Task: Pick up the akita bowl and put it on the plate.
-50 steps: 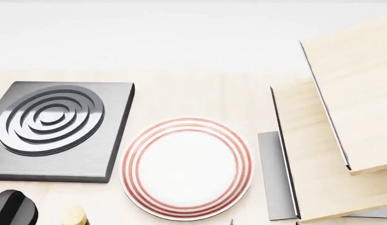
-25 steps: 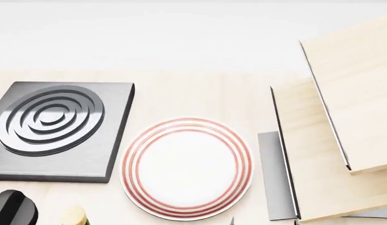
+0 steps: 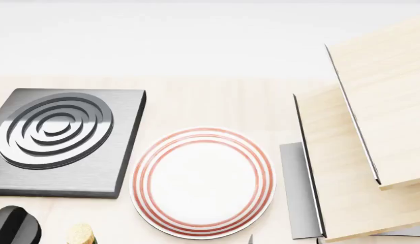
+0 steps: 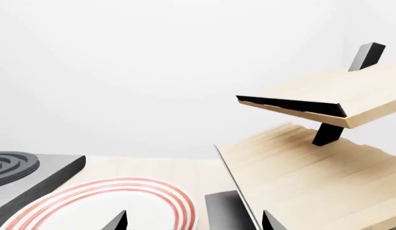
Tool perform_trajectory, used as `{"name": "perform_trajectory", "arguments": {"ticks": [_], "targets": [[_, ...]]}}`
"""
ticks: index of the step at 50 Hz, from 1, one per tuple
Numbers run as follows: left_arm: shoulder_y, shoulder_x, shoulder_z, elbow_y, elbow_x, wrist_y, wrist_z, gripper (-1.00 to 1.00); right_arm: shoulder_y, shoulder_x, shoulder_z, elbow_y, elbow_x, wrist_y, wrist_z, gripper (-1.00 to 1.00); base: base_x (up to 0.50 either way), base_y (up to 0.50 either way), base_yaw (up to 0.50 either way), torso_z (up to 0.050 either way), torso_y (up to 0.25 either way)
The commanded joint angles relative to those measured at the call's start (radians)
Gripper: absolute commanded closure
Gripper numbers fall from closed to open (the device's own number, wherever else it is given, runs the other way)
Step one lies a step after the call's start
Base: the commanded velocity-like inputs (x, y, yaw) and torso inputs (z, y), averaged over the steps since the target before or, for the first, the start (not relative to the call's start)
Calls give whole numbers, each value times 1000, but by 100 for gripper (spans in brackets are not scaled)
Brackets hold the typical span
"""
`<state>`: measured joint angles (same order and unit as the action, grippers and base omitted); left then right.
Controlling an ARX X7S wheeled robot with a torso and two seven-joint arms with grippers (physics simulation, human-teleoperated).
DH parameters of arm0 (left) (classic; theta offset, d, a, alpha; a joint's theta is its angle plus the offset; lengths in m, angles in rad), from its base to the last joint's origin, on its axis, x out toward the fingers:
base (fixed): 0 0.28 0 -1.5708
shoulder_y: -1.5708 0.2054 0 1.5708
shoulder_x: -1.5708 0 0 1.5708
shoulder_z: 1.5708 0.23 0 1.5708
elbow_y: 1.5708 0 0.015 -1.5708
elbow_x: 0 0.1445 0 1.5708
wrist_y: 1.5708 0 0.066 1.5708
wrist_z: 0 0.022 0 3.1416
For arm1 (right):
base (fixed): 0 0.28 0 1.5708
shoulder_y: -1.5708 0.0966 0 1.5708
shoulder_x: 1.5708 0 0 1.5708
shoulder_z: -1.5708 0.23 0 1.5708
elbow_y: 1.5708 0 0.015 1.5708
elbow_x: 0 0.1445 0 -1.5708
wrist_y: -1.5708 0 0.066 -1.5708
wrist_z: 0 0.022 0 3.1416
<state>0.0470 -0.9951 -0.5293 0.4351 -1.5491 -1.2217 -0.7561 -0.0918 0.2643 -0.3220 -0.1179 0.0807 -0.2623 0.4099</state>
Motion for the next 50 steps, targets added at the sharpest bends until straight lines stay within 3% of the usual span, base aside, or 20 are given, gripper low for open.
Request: {"name": "perform_trajectory", "arguments": {"ticks": [1,13,33,50], "targets": [[1,-23,15,-43,-64,-22,-51,-100,7,1,-6,9,2,2,3,-100,0,0,0,0,0],[21,-43,40,-53,-91,-45,-64,-100,15,1,-9,24,8,1,6,-100,0,0,0,0,0],[126,-64,-16,-69,-69,-83,-48,-100,26,2,-19,36,12,9,11,-100,0,0,0,0,0],[165,-69,-19,-97,-26,-87,11,-100,35,1,-26,55,15,4,16,-100,0,0,0,0,0]]}}
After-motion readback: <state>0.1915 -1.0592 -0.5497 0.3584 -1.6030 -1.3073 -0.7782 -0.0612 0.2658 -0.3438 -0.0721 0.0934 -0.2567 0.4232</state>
